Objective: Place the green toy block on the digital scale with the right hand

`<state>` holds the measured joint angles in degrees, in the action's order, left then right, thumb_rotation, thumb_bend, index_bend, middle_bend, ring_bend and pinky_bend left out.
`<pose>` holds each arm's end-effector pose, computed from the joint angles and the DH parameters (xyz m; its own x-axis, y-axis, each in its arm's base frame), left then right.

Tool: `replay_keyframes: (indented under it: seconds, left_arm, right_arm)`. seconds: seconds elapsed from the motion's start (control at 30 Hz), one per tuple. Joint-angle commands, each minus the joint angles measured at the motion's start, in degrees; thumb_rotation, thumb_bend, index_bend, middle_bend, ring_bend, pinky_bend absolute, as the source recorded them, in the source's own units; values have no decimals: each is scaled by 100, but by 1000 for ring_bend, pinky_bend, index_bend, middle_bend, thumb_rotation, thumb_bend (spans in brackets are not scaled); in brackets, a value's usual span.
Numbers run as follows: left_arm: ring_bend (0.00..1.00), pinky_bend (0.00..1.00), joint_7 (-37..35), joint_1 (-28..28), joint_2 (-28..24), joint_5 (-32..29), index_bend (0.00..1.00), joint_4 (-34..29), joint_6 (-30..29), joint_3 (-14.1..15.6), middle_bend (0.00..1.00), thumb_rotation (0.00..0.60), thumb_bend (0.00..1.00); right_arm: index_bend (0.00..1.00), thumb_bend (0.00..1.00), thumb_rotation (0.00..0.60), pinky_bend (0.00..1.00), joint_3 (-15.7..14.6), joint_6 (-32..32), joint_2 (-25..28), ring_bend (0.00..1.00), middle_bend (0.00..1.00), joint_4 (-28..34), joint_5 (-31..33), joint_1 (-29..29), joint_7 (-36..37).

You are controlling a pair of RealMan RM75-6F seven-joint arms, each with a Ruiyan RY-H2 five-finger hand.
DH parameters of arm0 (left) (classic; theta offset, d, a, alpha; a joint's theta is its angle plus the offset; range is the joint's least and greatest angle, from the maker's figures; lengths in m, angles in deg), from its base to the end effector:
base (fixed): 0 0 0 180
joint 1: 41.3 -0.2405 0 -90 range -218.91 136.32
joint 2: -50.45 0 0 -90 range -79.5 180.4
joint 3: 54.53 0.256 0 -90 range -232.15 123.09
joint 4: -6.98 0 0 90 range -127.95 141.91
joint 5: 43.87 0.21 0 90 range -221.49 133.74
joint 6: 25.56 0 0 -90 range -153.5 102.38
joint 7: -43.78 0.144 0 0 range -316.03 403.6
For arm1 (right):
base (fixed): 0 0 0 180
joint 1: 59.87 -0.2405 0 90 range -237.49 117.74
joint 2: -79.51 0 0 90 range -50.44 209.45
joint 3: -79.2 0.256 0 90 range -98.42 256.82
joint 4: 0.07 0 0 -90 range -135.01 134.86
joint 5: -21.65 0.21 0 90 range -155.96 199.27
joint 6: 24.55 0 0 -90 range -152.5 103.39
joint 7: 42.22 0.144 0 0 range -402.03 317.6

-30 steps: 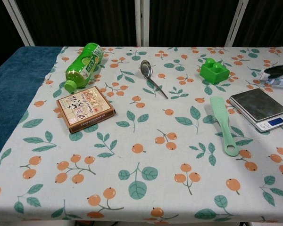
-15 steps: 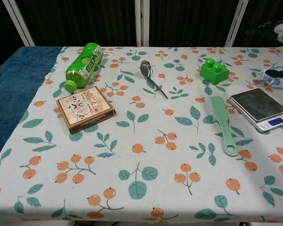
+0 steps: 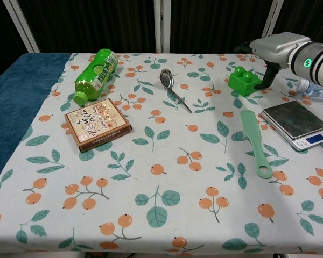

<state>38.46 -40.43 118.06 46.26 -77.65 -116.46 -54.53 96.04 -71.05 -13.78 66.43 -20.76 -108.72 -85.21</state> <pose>-0.3309 0.1490 0.1540 0.3813 -0.0212 0.9242 0.9241 -0.0177 -0.3817 -0.1814 -0.4213 -0.0064 0.6756 -0.2543 0.6920 -0.7356 -0.1695 0.6559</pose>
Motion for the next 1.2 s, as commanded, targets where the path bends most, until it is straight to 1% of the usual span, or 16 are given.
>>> replay_keyframes:
  seconds: [0.03, 0.2, 0.37, 0.47, 0.6, 0.67, 0.73, 0.8, 0.9, 1.03, 1.13, 1.2]
  left_arm:
    - [0, 0, -30, -15, -4, -17, 26, 22, -1, 2, 27, 600, 52]
    - [0, 0, -108, -38, -21, -25, 26, 63, 7, 22, 27, 600, 52]
    - [0, 0, -152, -60, -48, -31, 26, 89, -23, 13, 27, 600, 53]
    - [0, 0, -156, -60, -58, -32, 26, 87, -20, 9, 27, 600, 53]
    - [0, 0, -153, -54, -56, -33, 26, 85, 1, 9, 27, 600, 52]
    - [0, 0, -147, -51, -54, -30, 26, 81, 8, 9, 27, 600, 53]
    - [0, 0, -136, -49, -55, -27, 26, 75, 14, 9, 27, 600, 53]
    - [0, 0, -129, -50, -58, -31, 26, 71, 18, 9, 27, 600, 52]
    - [0, 0, -112, -50, -69, -32, 26, 55, 25, 9, 27, 600, 52]
    - [0, 0, -88, -43, -85, -24, 26, 20, 21, -1, 26, 600, 52]
    - [0, 0, -68, -39, -89, -16, 26, -3, 21, -3, 27, 600, 52]
    - [0, 0, -56, -42, -95, -18, 26, -15, 19, -4, 26, 600, 53]
  right_arm:
    - [0, 207, 600, 0, -76, 102, -163, 0, 0, -197, 307, -176, -241]
    - [0, 213, 600, 0, -263, 257, -263, 0, 0, -397, 794, -390, -587]
    - [0, 230, 600, 0, -404, 223, -375, 0, 13, -571, 1171, -580, -887]
    - [0, 243, 600, 0, -460, 137, -420, 0, 74, -636, 1162, -639, -929]
    - [0, 270, 600, 0, -552, -23, -481, 0, 215, -724, 1078, -656, -938]
    - [0, 280, 600, 0, -579, -107, -520, 0, 254, -787, 1044, -652, -940]
    - [0, 290, 600, 0, -611, -150, -554, 0, 266, -846, 998, -634, -911]
    - [50, 302, 600, 0, -632, -182, -574, 0, 281, -892, 924, -618, -867]
    - [200, 312, 600, 0, -662, -279, -617, 0, 332, -967, 727, -577, -742]
    - [339, 320, 600, 0, -664, -308, -596, 30, 396, -952, 526, -534, -579]
    - [390, 325, 600, 0, -667, -370, -550, 55, 439, -886, 341, -493, -451]
    - [397, 325, 600, 0, -653, -424, -474, 56, 445, -766, 240, -462, -376]
